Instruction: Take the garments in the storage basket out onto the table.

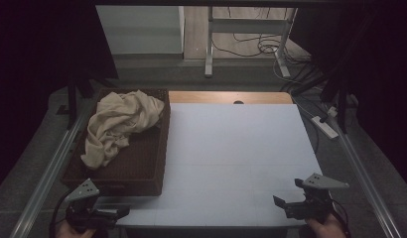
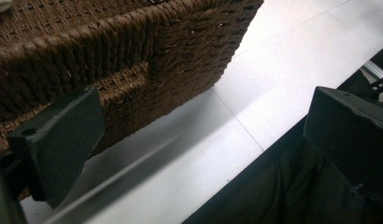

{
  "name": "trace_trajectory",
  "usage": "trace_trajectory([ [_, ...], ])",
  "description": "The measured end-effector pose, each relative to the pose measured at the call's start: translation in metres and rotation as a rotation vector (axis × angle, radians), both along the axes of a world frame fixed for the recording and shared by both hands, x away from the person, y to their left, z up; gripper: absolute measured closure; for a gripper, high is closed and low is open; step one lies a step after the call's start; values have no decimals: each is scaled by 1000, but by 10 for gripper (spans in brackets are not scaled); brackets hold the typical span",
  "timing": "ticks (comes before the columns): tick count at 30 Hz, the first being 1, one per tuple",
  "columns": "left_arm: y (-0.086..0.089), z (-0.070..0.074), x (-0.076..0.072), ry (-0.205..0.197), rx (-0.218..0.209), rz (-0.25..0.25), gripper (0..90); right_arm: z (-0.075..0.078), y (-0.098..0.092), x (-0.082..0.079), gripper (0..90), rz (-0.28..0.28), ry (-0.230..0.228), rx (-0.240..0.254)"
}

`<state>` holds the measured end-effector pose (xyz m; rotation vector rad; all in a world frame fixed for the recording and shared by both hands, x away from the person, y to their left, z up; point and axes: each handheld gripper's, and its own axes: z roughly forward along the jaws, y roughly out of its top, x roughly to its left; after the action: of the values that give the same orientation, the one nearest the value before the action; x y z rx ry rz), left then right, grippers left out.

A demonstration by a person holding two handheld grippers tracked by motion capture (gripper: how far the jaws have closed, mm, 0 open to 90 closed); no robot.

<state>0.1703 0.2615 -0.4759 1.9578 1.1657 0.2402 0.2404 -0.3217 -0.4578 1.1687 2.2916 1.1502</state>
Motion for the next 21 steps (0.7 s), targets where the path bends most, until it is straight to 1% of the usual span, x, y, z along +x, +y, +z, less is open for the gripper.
trace_trajectory([
  [4,1,2,0,-16,-22,-3,0,0,0,0,8,4,-1,-2],
  [6,2,3,0,-35,-32,-12,0,0,1,0,8,7,0,-6],
  [11,3,7,-2,-84,-26,-22,0,0,2,0,8,11,1,-15],
  [16,4,9,-1,-99,-52,-17,0,-1,2,0,8,13,0,-15],
  [21,3,12,-2,-118,-45,-11,0,-1,2,0,8,15,4,-17],
])
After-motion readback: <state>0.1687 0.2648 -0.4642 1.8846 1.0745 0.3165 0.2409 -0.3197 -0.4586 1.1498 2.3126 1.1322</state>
